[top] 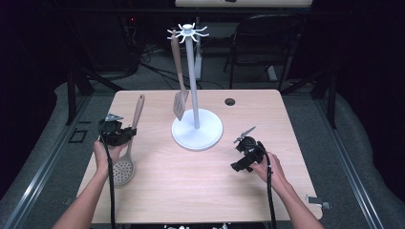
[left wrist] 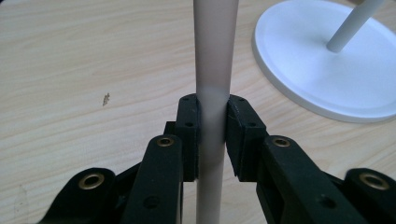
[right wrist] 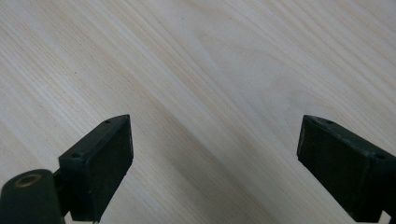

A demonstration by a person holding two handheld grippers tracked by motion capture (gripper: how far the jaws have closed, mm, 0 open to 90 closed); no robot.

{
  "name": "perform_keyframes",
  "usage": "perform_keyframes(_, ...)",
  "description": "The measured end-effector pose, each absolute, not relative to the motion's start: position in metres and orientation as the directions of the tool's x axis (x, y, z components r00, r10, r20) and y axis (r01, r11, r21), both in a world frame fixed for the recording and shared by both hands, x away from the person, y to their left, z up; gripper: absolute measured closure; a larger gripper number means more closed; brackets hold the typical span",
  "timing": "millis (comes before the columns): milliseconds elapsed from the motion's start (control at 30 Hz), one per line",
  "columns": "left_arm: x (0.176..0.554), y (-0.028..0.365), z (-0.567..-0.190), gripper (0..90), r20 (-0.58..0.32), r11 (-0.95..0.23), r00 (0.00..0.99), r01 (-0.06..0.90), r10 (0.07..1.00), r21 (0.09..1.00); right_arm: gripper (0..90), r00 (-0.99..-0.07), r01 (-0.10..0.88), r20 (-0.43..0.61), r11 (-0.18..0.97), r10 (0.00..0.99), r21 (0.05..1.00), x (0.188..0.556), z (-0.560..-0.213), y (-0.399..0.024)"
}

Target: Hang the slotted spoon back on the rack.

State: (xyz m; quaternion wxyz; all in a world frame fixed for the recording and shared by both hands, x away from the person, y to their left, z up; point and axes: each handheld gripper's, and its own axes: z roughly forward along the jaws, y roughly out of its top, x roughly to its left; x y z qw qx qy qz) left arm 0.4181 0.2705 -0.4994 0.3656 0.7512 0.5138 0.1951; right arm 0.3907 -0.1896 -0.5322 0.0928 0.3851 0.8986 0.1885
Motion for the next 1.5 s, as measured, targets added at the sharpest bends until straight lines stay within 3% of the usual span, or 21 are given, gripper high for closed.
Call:
perform_keyframes(867,0.391,0.261,-0.469,76.0,-0.043,-0.198,0.46,0.463,0.887,0.864,10.6,-0.698,0.639,-0.045,0.649,0.715,0.413,0.396,-0.531,-0.184)
perform_keyframes(1067,0.38,0.255,-0.457,76.0,-0.01,-0.182,0.461,0.369,0.887,0.911,10.7,-0.704,0.633,-0.058,0.662,0.708,0.401,0.398,-0.532,-0.182)
perform_keyframes(1500,0.378,0.241,-0.439,76.1,0.002,-0.187,0.503,0.318,0.864,0.929,11.5,-0.695,0.635,-0.066,0.654,0.716,0.412,0.396,-0.532,-0.184)
